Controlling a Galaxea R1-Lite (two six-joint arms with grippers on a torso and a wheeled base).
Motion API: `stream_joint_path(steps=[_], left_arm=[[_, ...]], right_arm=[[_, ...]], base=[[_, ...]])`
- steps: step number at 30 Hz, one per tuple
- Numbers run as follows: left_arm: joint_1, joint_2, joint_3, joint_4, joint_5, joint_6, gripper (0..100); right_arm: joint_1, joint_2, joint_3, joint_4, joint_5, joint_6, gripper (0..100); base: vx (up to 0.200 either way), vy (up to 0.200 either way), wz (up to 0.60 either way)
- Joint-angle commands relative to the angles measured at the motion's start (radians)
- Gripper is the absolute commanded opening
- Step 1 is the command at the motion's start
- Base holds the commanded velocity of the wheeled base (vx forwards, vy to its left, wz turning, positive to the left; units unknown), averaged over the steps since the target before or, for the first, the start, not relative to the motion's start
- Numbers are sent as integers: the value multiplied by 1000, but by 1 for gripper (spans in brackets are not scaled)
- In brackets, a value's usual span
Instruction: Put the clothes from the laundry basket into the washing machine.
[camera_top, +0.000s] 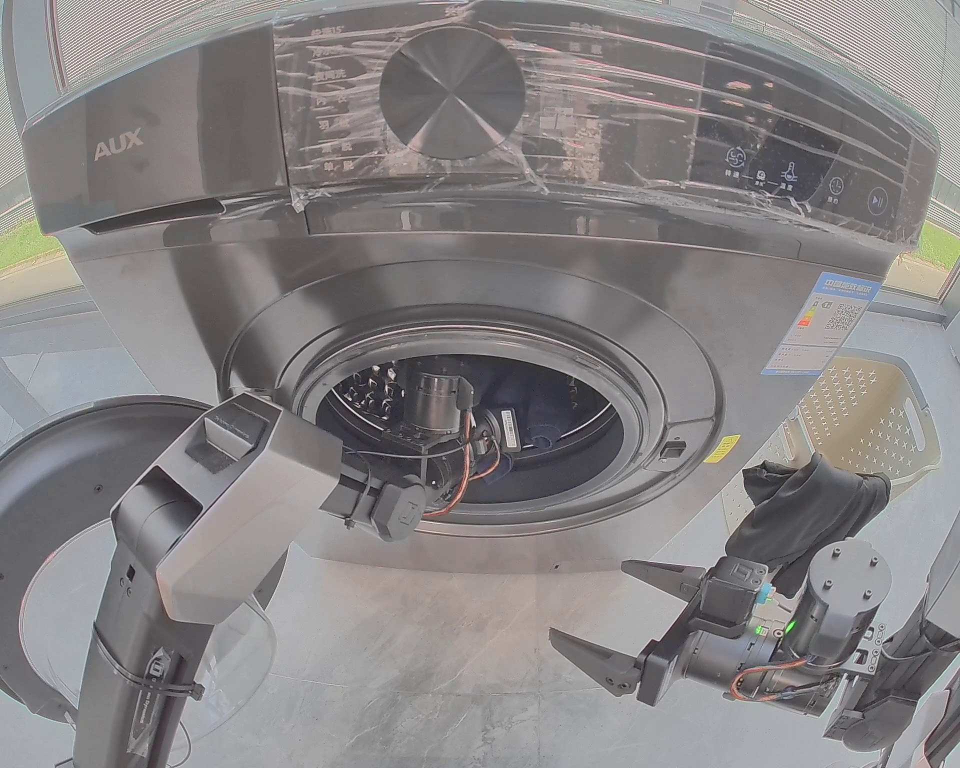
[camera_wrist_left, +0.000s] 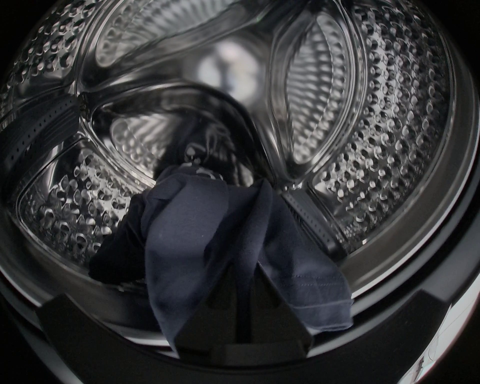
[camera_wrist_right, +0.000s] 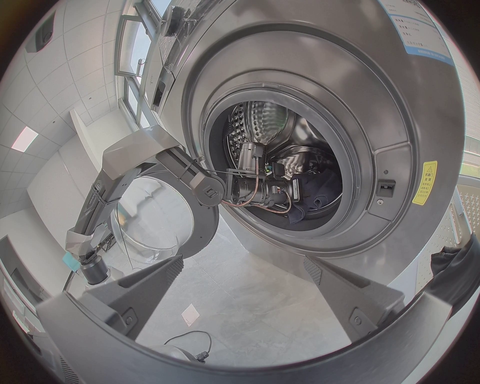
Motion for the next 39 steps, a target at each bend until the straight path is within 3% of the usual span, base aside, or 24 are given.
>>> stream_joint_path(steps=[1,5,11,18,19,26,28,30,35,37,39], left_arm=[[27,68,-130,-22,8,-10,0],[33,117,-262,-166,48,-55,0],[36,166,-346,-172,62,-56,0],[39,177,-346,-165,63,-52,0],[38,172,-346,-161,65,-53,100],[7,-24,-42,-82,42,-46,100],[-4,-55,14,-89,42,-12,100],[-10,-99,103,-97,40,45,100],[-59,-199,324,-138,36,137,100],[-81,-227,384,-198,30,159,100],[-87,-230,396,-212,28,162,100]], right_arm=[[2,5,0,-8,0,0,100],[2,7,0,-8,0,0,100],[6,13,0,-8,0,0,100],[6,13,2,-8,0,0,100],[6,14,2,-8,0,0,100],[2,11,3,-8,1,0,100],[1,13,3,-8,1,0,100],[4,13,5,-8,0,0,100],[-2,4,14,-8,0,0,100],[-5,-4,22,-8,0,0,100],[-7,-6,23,-8,0,0,100]], base=[[0,0,0],[0,0,0],[0,0,0],[0,0,0],[0,0,0],[0,0,0],[0,0,0],[0,0,0],[0,0,0],[0,0,0],[0,0,0]])
